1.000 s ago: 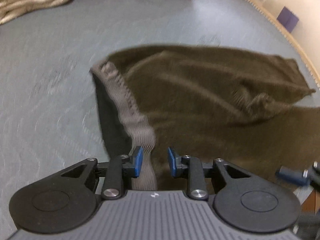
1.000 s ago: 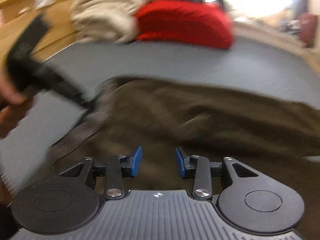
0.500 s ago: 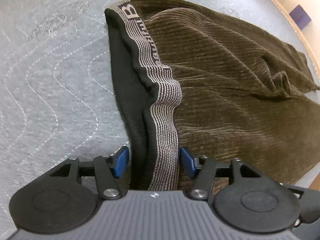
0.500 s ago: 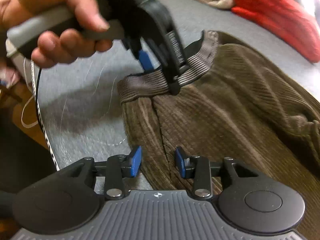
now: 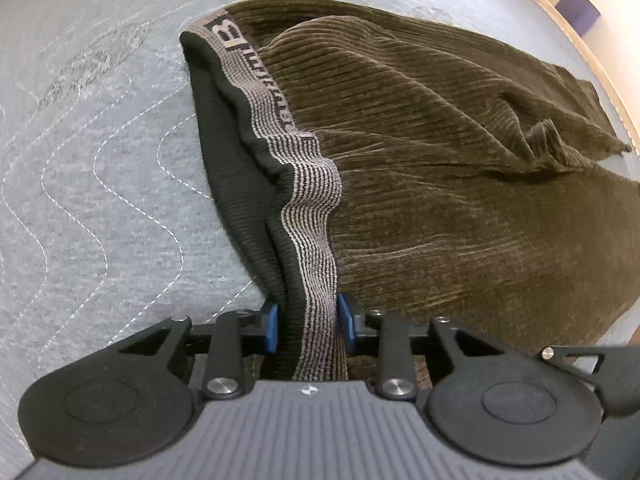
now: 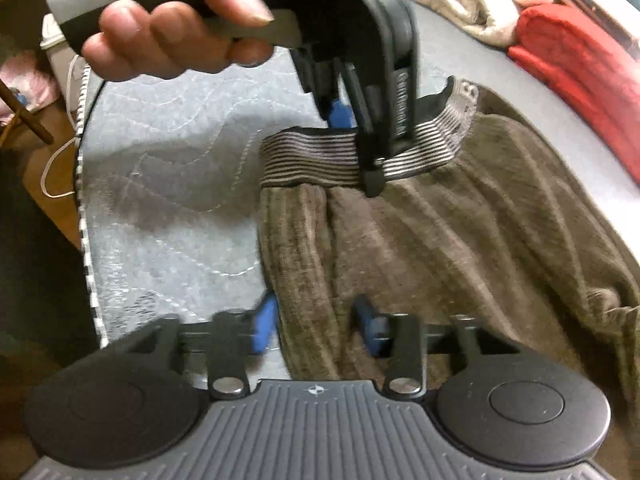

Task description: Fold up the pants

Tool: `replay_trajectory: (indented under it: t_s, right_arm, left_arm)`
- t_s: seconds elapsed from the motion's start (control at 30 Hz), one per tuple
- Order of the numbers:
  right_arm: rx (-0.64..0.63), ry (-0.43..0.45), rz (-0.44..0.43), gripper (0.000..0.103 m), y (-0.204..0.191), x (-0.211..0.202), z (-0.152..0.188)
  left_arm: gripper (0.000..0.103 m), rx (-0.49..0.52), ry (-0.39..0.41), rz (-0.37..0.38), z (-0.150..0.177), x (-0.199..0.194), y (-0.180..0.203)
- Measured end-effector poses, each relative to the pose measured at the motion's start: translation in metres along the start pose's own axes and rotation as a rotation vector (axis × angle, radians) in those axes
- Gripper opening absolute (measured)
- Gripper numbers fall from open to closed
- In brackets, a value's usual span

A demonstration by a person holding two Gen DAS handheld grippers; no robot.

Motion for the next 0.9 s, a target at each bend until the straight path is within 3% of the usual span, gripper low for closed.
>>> replay_trajectory:
  t_s: [0.1, 0.3, 0.4, 0.43, 0.5, 0.57, 0.6, 0.67, 0.73, 0.8, 0.9]
  right_arm:
    - [0.039, 0.026, -0.039, 0.011, 0.008, -0.005, -0.001]
    - [-0.027, 0.057, -0.091, 0.010, -0.012, -0.016, -0.004]
    - [-0.028, 0.032, -0.101, 0.010, -0.014, -0.010, 0.002]
    - [-0.027, 0.021, -0.092, 0.011, -0.014, -0.008, 0.004]
    - [-0.023, 0.012, -0.087, 0.016, -0.013, -0.015, 0.003]
    - [0.010, 0.043, -0.094, 0.017, -0.005, -0.031, -0.004]
    - [0.038, 0.061, -0.102, 0.023, 0.001, -0.037, -0.006]
    - [0.128, 0.109, -0.110, 0.031, 0.017, -0.049, -0.006]
    - [0.229, 0.144, -0.134, 0.031, 0.030, -0.054, -0.003]
    - [0.325, 0.169, -0.181, 0.031, 0.040, -0.060, 0.003]
    - [0.376, 0.193, -0.232, 0.034, 0.045, -0.068, 0.007]
  left_arm:
    - [0.028, 0.018, 0.016, 0.006, -0.001, -0.008, -0.001]
    - [0.028, 0.076, 0.013, -0.034, 0.010, -0.028, -0.002]
    - [0.031, 0.103, -0.017, -0.094, 0.011, -0.014, 0.004]
    - [0.037, 0.116, -0.015, -0.110, 0.009, -0.013, 0.006]
    - [0.045, 0.126, 0.020, -0.158, 0.001, -0.022, 0.005]
    - [0.051, 0.115, 0.105, -0.216, -0.014, -0.041, 0.000]
    - [0.052, 0.097, 0.141, -0.218, -0.020, -0.049, -0.001]
    - [0.052, 0.063, 0.184, -0.159, -0.029, -0.060, 0.006]
    - [0.052, 0.055, 0.205, -0.084, -0.034, -0.064, 0.019]
    - [0.049, 0.082, 0.189, -0.029, -0.033, -0.059, 0.036]
    - [0.045, 0.119, 0.138, -0.021, -0.024, -0.044, 0.048]
Point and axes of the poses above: each gripper's, at about its wrist camera, not at the fingertips, and x roughly the way its jaws point, y to its right, z to its underside, the point moved 10 cm from there along x, roughly the way its jaws point, and after that the axes turned 14 degrees about -z, right-handed, at the moved point
